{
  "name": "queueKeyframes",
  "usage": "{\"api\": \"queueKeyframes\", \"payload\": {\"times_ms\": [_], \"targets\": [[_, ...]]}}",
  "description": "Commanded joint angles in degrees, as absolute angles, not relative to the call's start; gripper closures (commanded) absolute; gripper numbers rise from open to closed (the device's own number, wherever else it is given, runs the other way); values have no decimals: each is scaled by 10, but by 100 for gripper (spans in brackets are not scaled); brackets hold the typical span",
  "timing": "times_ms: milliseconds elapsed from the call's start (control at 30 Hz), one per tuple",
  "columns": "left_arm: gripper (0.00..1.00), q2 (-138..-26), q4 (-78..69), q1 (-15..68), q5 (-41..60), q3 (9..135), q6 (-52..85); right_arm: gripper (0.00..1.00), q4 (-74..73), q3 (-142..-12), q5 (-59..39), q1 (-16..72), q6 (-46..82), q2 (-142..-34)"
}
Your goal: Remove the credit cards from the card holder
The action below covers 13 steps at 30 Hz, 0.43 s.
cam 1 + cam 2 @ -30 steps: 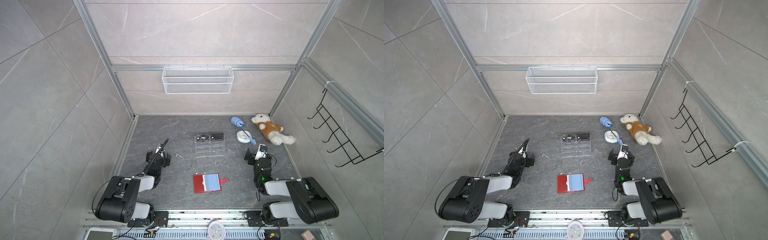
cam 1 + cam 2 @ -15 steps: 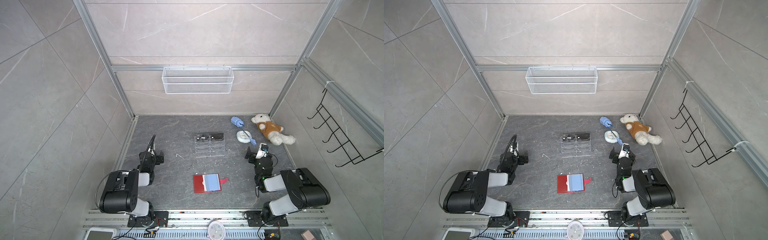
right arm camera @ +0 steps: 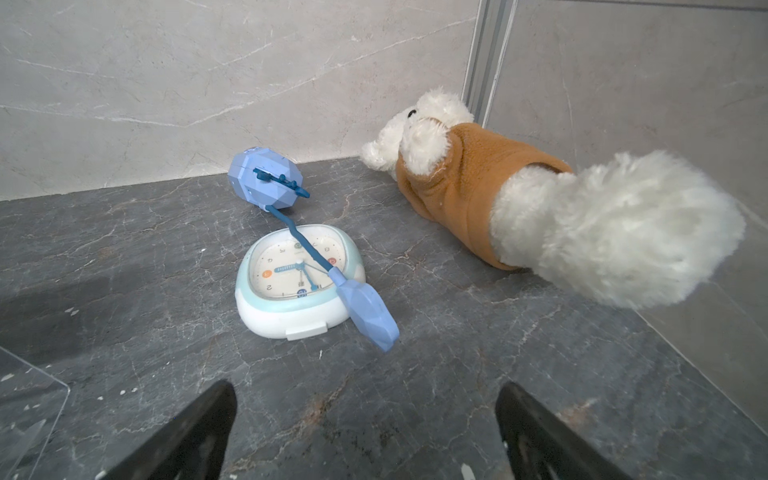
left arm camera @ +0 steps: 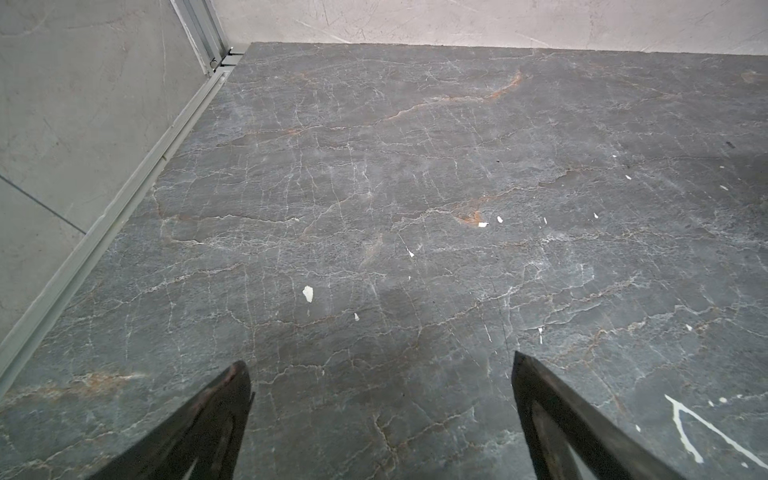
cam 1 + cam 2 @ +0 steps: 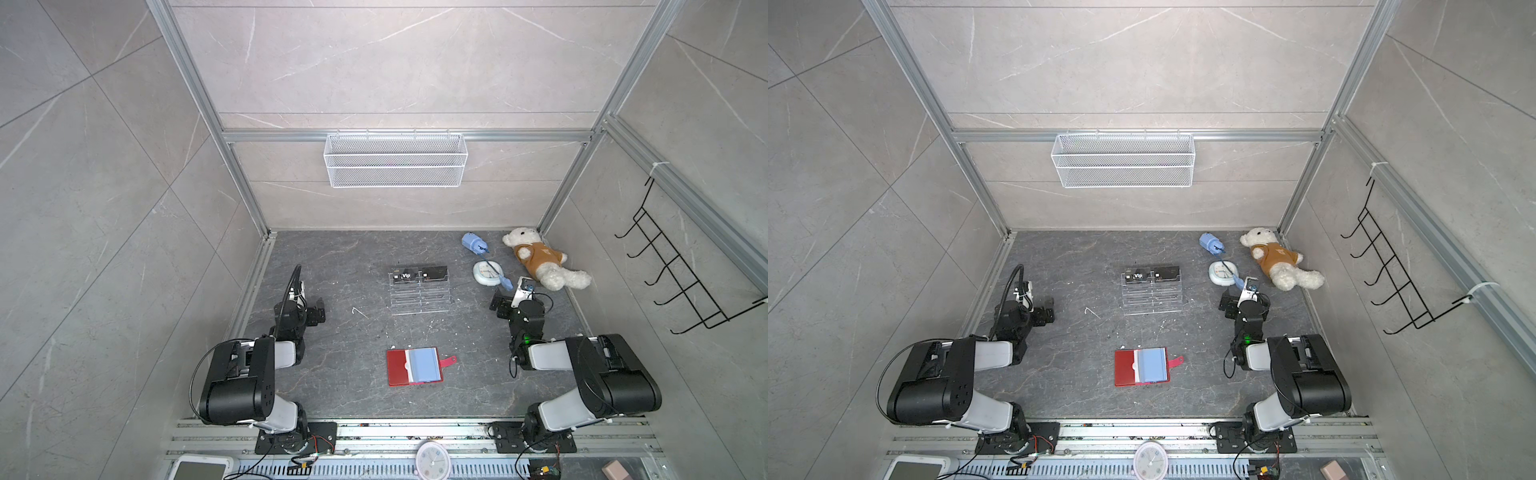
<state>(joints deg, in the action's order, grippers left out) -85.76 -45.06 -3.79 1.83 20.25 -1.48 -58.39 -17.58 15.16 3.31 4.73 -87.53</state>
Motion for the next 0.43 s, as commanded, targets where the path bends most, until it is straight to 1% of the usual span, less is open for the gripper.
{"api": "queueKeyframes", "payload": {"times_ms": [0,400], "targets": [[0,-857,-467,-40,29,214,-5,0,-570,-179,151,37,51,-873],[0,-856,-468,-40,27,212,-4,0,-567,-181,153,38,51,-873]]}}
